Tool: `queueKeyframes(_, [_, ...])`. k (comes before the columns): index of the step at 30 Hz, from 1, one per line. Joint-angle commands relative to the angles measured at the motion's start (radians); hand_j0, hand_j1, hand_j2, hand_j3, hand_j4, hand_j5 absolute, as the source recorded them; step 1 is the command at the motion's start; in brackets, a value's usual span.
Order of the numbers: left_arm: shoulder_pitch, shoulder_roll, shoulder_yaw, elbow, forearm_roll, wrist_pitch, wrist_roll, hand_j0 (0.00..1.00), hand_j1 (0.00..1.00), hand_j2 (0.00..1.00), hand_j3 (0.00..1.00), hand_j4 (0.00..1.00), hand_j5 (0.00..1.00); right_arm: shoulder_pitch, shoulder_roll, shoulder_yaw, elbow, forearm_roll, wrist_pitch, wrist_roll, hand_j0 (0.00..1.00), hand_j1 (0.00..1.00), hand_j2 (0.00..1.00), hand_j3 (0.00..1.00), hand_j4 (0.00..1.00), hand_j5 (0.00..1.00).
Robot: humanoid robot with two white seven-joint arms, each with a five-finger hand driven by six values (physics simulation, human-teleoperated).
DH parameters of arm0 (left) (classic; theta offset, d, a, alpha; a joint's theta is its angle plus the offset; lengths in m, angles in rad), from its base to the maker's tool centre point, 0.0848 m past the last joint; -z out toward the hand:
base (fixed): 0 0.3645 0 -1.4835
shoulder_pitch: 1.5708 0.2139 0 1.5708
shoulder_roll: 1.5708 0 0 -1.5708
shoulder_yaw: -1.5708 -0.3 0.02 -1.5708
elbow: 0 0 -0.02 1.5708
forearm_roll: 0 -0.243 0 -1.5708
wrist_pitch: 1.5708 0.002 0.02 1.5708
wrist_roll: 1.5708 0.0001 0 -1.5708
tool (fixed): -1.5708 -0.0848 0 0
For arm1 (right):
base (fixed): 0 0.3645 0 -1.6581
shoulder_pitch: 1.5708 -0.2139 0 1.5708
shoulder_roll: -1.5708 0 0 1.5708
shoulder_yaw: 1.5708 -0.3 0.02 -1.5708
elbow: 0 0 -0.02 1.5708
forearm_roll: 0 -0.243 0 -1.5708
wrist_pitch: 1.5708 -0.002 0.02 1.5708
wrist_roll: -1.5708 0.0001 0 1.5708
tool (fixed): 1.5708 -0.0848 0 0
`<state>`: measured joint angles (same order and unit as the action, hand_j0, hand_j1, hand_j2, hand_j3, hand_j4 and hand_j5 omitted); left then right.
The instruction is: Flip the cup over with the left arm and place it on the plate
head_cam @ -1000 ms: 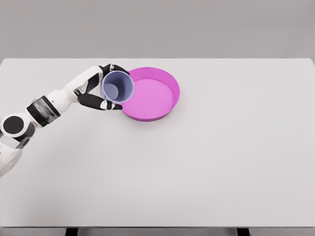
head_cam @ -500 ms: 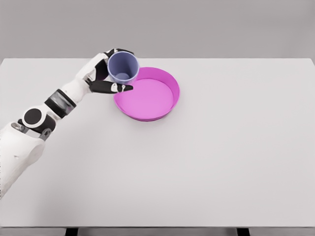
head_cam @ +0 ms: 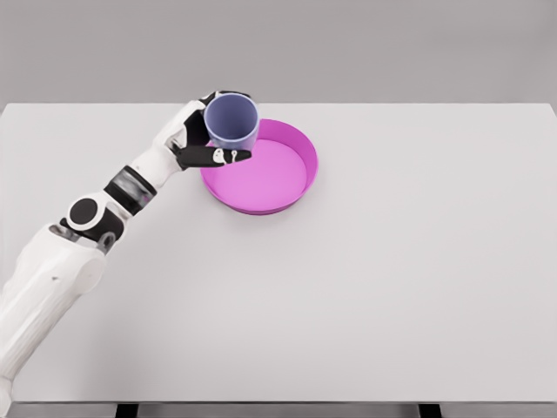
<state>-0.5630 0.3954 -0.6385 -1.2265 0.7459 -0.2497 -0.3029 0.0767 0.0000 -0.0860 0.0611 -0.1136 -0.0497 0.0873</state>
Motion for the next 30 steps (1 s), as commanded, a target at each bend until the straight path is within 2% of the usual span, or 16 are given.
queueKeyframes(1, [0.000, -0.003, 0.000, 0.001, 0.015, 0.013, -0.001, 0.65, 0.65, 0.65, 0.65, 0.65, 0.65, 0.000, 0.000, 0.000, 0.000, 0.000, 0.001, 0.000, 1.00, 1.00, 1.00, 1.00, 1.00, 1.00])
queueKeyframes(6, [0.003, -0.023, 0.002, 0.027, 0.021, 0.013, -0.001, 0.65, 0.65, 0.65, 0.65, 0.65, 0.65, 0.000, 0.000, 0.000, 0.000, 0.000, 0.001, 0.000, 1.00, 1.00, 1.00, 1.00, 1.00, 1.00])
queueKeyframes(13, [0.003, -0.081, 0.002, 0.105, 0.021, 0.013, -0.001, 0.65, 0.65, 0.65, 0.65, 0.65, 0.65, 0.000, 0.000, 0.000, 0.000, 0.000, 0.001, 0.000, 1.00, 1.00, 1.00, 1.00, 1.00, 1.00])
queueKeyframes(22, [0.006, -0.113, 0.002, 0.143, 0.021, 0.017, -0.001, 0.65, 0.65, 0.65, 0.65, 0.65, 0.65, 0.000, 0.000, 0.000, 0.000, 0.000, 0.001, 0.000, 1.00, 1.00, 1.00, 1.00, 1.00, 1.00])
queueKeyframes(30, [0.008, -0.122, 0.005, 0.142, 0.049, 0.046, -0.001, 0.66, 0.66, 0.66, 0.66, 0.66, 0.66, 0.000, 0.000, 0.000, 0.000, 0.000, -0.001, 0.000, 1.00, 1.00, 1.00, 1.00, 1.00, 1.00])
